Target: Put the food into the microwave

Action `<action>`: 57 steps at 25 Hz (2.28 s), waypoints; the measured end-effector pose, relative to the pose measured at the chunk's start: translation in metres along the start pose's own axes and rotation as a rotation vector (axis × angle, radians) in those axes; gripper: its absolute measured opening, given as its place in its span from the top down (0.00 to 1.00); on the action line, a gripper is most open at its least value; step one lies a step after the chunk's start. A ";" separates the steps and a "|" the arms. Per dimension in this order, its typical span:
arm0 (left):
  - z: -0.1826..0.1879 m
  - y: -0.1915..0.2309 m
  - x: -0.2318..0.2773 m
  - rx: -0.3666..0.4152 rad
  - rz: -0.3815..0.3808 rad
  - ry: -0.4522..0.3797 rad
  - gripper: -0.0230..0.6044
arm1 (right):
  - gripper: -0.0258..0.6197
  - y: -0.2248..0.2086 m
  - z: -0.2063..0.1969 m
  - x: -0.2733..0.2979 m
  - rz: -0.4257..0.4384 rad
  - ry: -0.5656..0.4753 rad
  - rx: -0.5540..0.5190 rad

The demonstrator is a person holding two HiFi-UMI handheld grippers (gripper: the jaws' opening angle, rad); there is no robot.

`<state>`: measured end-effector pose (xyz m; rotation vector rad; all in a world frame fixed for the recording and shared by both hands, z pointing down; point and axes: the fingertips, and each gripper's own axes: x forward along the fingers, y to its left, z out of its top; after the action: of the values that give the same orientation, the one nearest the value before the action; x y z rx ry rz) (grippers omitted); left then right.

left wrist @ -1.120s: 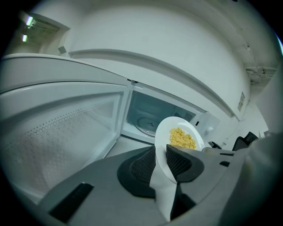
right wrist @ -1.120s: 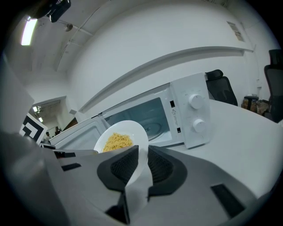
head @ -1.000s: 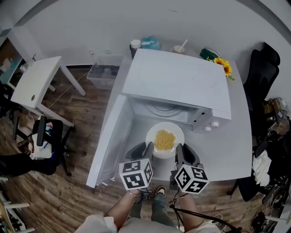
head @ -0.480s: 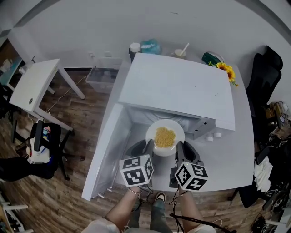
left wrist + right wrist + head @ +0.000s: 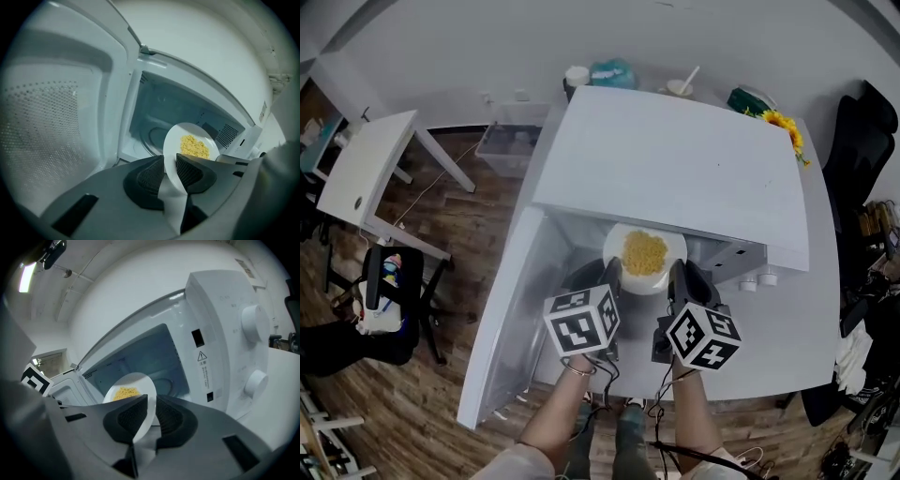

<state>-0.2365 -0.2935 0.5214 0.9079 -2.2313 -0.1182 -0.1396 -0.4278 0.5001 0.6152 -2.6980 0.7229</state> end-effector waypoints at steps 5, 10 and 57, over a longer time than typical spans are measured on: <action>0.004 0.003 0.023 -0.006 0.011 0.004 0.49 | 0.87 -0.008 -0.001 0.021 -0.014 -0.006 0.014; 0.000 0.010 0.042 -0.011 0.032 0.017 0.49 | 0.87 -0.015 -0.011 0.038 -0.033 0.010 0.027; 0.027 0.013 0.105 0.085 0.115 -0.013 0.49 | 0.86 -0.031 -0.013 0.094 -0.144 0.062 -0.063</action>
<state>-0.3136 -0.3556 0.5666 0.8235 -2.3093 0.0235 -0.2049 -0.4758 0.5580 0.7502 -2.5774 0.6073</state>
